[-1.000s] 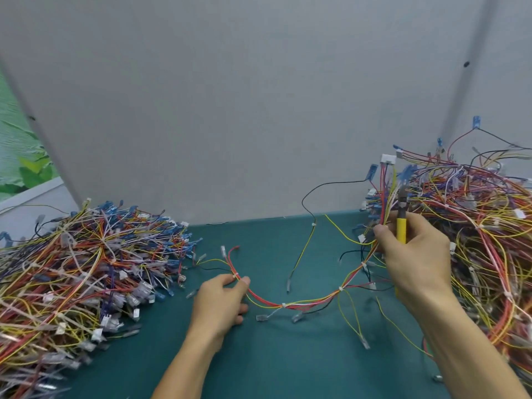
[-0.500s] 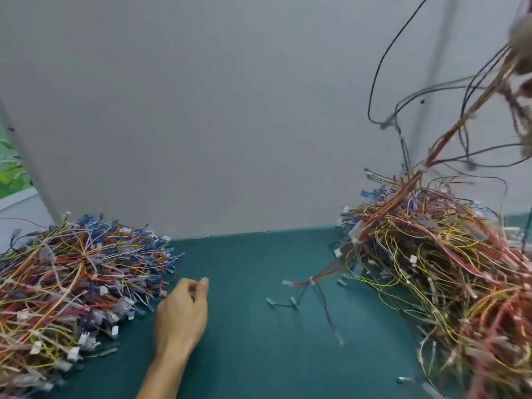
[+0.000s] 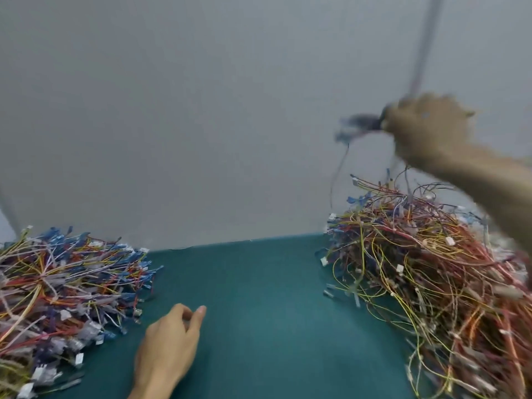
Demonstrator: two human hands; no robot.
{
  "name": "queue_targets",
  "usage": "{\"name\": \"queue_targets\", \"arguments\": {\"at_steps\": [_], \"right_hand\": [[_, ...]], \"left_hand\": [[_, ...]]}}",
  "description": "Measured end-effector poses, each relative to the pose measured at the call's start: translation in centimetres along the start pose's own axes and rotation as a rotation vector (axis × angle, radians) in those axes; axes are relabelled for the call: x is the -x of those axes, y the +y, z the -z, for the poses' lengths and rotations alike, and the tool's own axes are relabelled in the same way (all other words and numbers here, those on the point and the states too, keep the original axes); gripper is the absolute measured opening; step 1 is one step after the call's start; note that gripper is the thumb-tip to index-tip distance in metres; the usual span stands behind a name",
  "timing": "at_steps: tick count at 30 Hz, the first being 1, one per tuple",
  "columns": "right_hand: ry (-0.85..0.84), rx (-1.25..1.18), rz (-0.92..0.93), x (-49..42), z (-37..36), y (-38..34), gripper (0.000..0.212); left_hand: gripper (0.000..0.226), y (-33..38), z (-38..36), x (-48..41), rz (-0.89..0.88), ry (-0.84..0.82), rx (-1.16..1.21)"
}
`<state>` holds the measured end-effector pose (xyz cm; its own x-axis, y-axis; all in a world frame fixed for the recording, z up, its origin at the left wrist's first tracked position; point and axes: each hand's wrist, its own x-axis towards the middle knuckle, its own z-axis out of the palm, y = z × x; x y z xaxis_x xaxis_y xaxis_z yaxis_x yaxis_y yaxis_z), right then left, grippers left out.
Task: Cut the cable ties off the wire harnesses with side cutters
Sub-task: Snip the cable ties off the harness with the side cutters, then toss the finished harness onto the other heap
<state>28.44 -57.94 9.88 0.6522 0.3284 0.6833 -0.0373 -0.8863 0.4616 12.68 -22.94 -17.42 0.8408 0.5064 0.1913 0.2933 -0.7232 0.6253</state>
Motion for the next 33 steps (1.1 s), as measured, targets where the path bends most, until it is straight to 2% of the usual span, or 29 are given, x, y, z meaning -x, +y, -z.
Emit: {"name": "queue_targets", "arguments": {"at_steps": [3,5,10,13,14,18,23,28,30,33], "right_hand": [[-0.196,-0.033,0.059,6.1,-5.4,-3.6,0.025],[-0.277,-0.095,-0.019,8.5,-8.8,-4.4,0.030],[-0.135,-0.256,-0.136,7.8,-11.9,-4.6,0.023],[0.027,-0.267,-0.117,5.7,-11.6,-3.9,0.023],[0.025,-0.253,-0.110,5.5,-11.6,-3.9,0.022],[-0.220,-0.183,-0.040,7.9,-13.6,-4.3,0.018],[-0.339,-0.226,-0.023,7.9,-14.0,-3.9,0.013],[-0.603,-0.276,-0.013,6.9,-11.7,-3.6,0.026],[-0.624,-0.302,0.015,6.9,-10.6,-3.8,0.028],[-0.479,-0.324,0.005,6.9,-8.4,-4.2,0.036]], "left_hand": [[0.035,0.0,-0.1,-0.1,0.008,-0.006,-0.024],[0.035,0.1,-0.2,-0.1,0.014,0.002,-0.052],[0.036,0.3,-0.5,-0.1,0.016,0.001,-0.094],[0.035,0.5,-0.5,0.0,0.000,0.006,-0.122],[0.035,0.5,-0.5,0.0,-0.003,0.003,-0.133],[0.031,0.5,-0.5,0.1,-0.024,-0.024,-0.182],[0.024,0.6,-0.6,0.3,-0.062,-0.077,-0.311],[0.025,0.6,-0.4,0.6,-0.080,-0.084,-0.299],[0.025,0.5,-0.5,0.7,-0.089,-0.083,-0.295],[0.024,0.5,-0.5,0.7,-0.095,-0.078,-0.298]]}}
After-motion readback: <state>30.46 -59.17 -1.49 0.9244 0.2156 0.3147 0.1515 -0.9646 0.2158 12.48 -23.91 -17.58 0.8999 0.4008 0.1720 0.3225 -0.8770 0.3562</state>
